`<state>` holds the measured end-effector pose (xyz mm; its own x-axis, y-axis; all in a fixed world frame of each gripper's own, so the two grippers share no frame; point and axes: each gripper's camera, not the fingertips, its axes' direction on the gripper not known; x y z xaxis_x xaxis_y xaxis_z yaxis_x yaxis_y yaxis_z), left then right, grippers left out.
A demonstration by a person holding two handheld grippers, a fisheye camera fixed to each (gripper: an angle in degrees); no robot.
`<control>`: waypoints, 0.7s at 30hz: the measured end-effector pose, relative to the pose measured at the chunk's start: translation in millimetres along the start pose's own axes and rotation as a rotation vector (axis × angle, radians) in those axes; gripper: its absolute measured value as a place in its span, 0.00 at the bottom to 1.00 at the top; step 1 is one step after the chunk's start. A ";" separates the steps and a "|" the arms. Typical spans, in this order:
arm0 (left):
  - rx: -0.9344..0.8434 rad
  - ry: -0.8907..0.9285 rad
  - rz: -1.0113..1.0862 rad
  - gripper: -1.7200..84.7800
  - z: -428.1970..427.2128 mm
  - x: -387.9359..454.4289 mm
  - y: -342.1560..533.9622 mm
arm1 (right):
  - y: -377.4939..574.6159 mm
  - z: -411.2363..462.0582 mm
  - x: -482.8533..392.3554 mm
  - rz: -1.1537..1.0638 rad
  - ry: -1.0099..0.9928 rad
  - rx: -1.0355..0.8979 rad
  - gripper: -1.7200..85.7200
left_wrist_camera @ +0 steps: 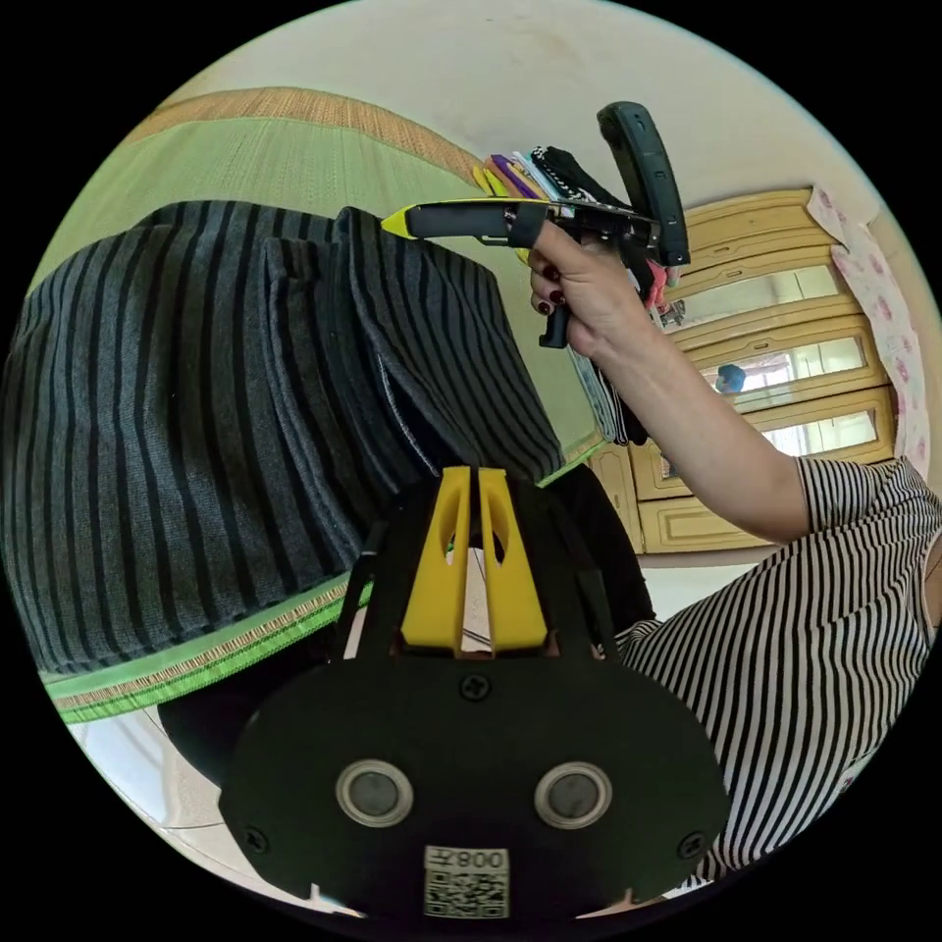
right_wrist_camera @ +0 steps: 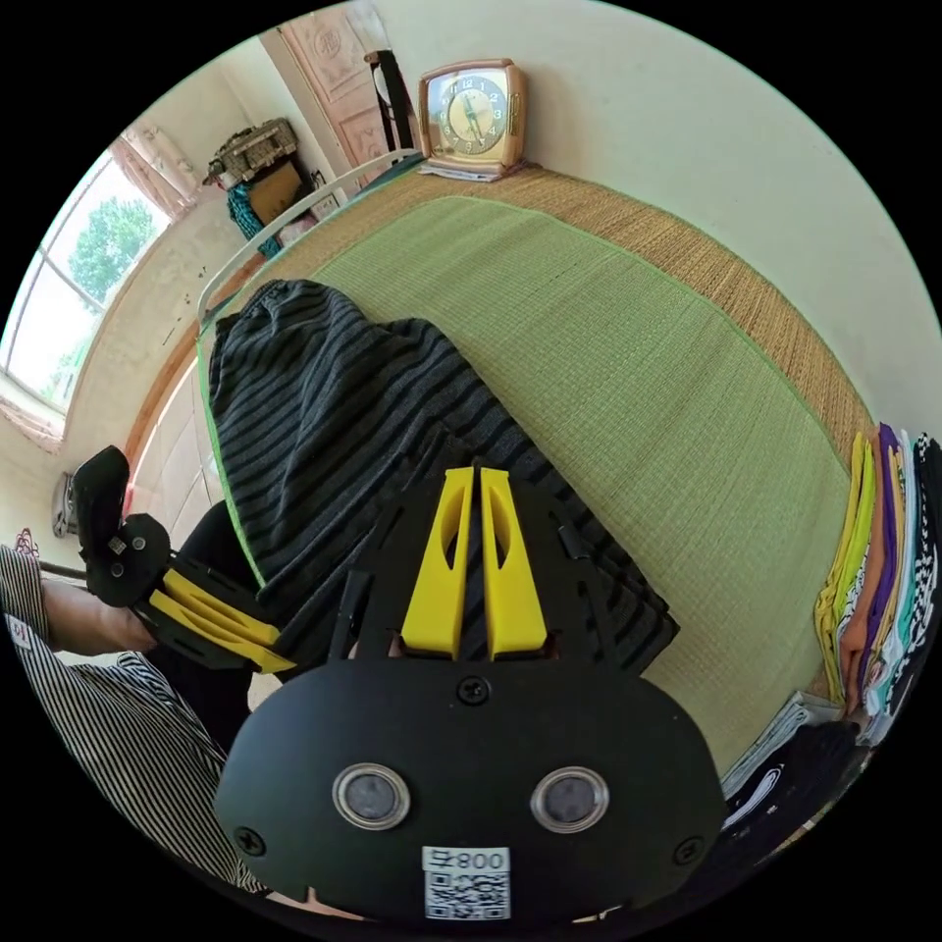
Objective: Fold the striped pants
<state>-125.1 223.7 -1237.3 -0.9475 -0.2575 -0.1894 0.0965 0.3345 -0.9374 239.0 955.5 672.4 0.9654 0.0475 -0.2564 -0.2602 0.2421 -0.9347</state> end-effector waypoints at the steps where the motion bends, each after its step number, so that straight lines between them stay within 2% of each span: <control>1: 0.019 0.000 0.018 0.04 -4.0 5.9 1.7 | 5.2 -12.2 3.3 0.019 -0.022 0.049 0.03; 6: 0.075 -0.056 0.043 0.03 -18.8 18.3 11.8 | 15.4 -32.5 14.4 0.074 -0.100 0.161 0.03; 15: 0.007 -0.039 -0.138 0.04 10.3 -7.4 32.4 | 12.3 58.3 24.8 0.118 -0.130 -0.074 0.02; 21: 0.033 -0.018 -0.139 0.04 12.8 5.9 39.2 | 44.0 24.1 43.1 0.114 -0.179 0.069 0.02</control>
<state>-123.0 223.6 -1278.8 -0.9468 -0.3159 -0.0616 -0.0256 0.2648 -0.9640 269.6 991.5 626.2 0.9190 0.2484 -0.3062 -0.3722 0.2908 -0.8814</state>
